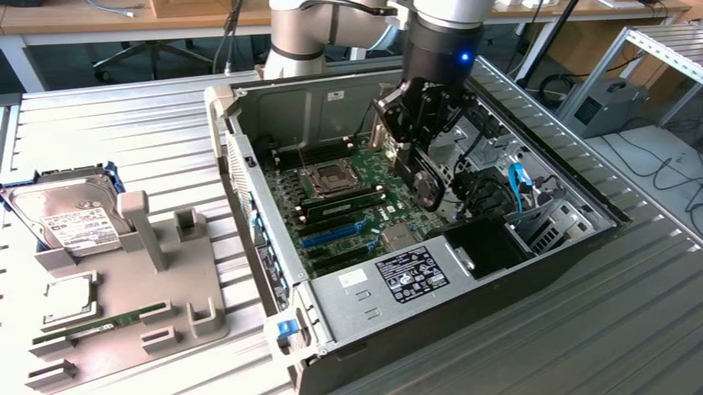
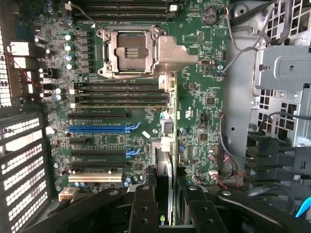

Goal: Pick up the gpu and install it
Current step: 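Pick up the gpu and move the gpu toward the slot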

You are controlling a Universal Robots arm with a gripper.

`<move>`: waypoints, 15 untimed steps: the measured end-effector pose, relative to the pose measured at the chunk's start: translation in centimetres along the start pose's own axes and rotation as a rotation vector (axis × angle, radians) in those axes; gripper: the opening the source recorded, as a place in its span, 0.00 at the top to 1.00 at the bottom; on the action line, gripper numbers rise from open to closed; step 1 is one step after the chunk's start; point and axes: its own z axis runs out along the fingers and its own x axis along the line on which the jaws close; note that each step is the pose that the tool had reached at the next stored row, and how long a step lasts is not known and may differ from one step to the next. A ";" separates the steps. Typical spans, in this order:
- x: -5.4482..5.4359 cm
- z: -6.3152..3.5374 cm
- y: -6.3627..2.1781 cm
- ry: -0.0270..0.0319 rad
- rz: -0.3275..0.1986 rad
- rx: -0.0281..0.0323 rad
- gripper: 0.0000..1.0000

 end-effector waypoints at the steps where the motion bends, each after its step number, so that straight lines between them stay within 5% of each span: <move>1: -0.1 0.01 0.00 0.0000 0.000 0.0003 0.74; 15: -0.7 0.06 0.01 0.0000 0.000 0.0024 0.74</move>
